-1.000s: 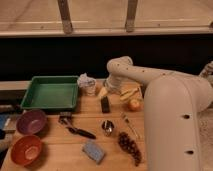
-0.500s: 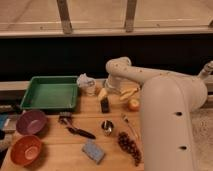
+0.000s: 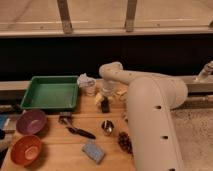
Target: Place eraser in table surface
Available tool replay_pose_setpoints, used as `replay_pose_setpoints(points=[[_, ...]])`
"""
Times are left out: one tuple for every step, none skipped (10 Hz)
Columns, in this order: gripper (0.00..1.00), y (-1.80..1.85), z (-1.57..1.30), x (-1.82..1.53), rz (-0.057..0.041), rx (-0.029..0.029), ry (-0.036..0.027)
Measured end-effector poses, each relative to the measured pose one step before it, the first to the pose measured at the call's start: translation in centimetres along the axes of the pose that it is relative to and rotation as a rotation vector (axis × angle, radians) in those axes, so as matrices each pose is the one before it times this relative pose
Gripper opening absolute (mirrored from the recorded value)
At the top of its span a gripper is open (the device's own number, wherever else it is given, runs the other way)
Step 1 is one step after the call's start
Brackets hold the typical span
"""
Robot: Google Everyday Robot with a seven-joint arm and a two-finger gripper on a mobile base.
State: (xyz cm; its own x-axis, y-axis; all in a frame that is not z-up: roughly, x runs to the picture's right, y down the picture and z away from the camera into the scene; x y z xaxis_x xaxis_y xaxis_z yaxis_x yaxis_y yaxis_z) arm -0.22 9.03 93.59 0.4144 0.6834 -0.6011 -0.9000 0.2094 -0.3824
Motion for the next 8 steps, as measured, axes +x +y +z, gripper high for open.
replay_pose_setpoints(points=[[0.78, 0.302, 0.144, 0.008, -0.00892, 0.00552, 0.00669], [0.72, 0.151, 0.229, 0.215, -0.00630, 0.02218, 0.01474], [0.60, 0.688, 0.369, -0.276, -0.00976, 0.02237, 0.00806], [0.52, 0.381, 0.164, -0.065, -0.00316, 0.00415, 0.00471], [0.42, -0.218, 0.201, 0.083, 0.00113, 0.01242, 0.00401], [0.32, -0.225, 0.063, 0.144, 0.00572, 0.00836, 0.00212], [0.22, 0.051, -0.066, 0.138, 0.00325, 0.00725, 0.00021], [0.12, -0.007, -0.372, 0.115, 0.00672, 0.01015, -0.00676]])
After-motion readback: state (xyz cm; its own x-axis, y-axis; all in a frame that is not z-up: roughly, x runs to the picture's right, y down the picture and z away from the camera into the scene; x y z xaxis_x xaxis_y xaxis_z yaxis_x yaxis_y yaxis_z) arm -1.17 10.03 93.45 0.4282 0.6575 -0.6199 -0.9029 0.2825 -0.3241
